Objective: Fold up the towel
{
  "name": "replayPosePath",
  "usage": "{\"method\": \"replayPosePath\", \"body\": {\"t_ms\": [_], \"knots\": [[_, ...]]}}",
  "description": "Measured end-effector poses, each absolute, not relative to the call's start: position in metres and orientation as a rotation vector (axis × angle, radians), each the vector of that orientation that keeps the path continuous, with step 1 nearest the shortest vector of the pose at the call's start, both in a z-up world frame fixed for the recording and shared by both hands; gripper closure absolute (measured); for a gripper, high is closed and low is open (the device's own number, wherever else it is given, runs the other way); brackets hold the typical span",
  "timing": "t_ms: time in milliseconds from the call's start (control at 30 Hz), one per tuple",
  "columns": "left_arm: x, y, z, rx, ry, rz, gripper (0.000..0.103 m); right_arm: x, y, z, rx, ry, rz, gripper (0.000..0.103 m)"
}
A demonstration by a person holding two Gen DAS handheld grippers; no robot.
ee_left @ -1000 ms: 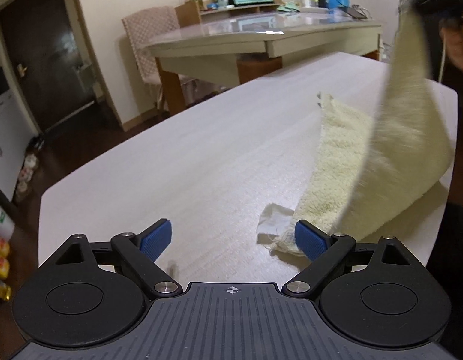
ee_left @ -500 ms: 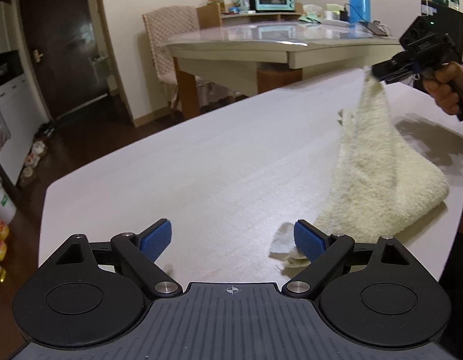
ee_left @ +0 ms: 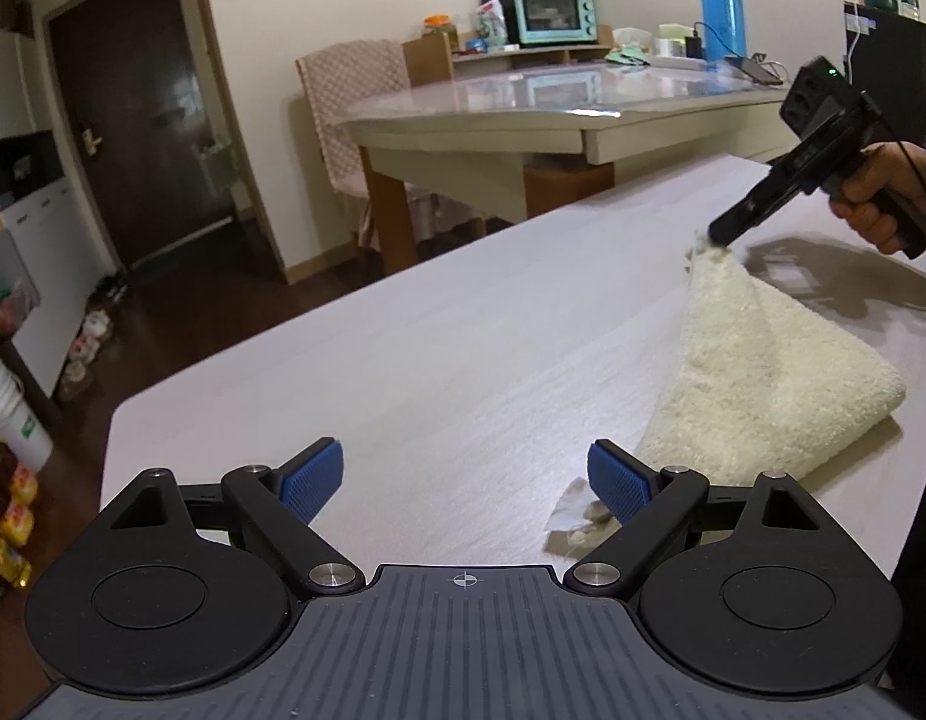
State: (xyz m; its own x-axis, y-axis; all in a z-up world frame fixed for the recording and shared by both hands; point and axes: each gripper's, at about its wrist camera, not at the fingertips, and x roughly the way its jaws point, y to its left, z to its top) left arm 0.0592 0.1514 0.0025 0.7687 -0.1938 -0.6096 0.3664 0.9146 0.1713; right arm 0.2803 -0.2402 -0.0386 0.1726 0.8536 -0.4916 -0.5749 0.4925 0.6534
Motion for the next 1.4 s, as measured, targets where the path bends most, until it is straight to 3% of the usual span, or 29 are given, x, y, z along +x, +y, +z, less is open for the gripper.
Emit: {"method": "replayPosePath", "body": {"t_ms": [33, 467, 800, 900, 1300, 1400], "knots": [[0.058, 0.150, 0.003, 0.293, 0.623, -0.310, 0.010, 0.279, -0.240, -0.037, 0.329, 0.938, 1.020, 0.077], [0.038, 0.150, 0.009, 0.261, 0.562, -0.296, 0.010, 0.195, -0.224, 0.009, 0.224, 0.748, 1.112, 0.072], [0.025, 0.138, 0.003, 0.303, 0.580, -0.319, 0.010, 0.132, -0.185, -0.011, 0.036, 0.772, 1.195, 0.064], [0.029, 0.137, -0.008, 0.317, 0.597, -0.291, 0.010, 0.127, -0.183, -0.010, 0.016, 0.755, 1.185, 0.060], [0.041, 0.147, -0.023, 0.282, 0.613, -0.253, 0.008, 0.074, -0.179, 0.001, -0.231, 0.619, 1.168, 0.060], [0.048, 0.148, -0.023, 0.289, 0.612, -0.250, 0.008, 0.064, -0.176, -0.002, -0.227, 0.618, 1.138, 0.054]]}}
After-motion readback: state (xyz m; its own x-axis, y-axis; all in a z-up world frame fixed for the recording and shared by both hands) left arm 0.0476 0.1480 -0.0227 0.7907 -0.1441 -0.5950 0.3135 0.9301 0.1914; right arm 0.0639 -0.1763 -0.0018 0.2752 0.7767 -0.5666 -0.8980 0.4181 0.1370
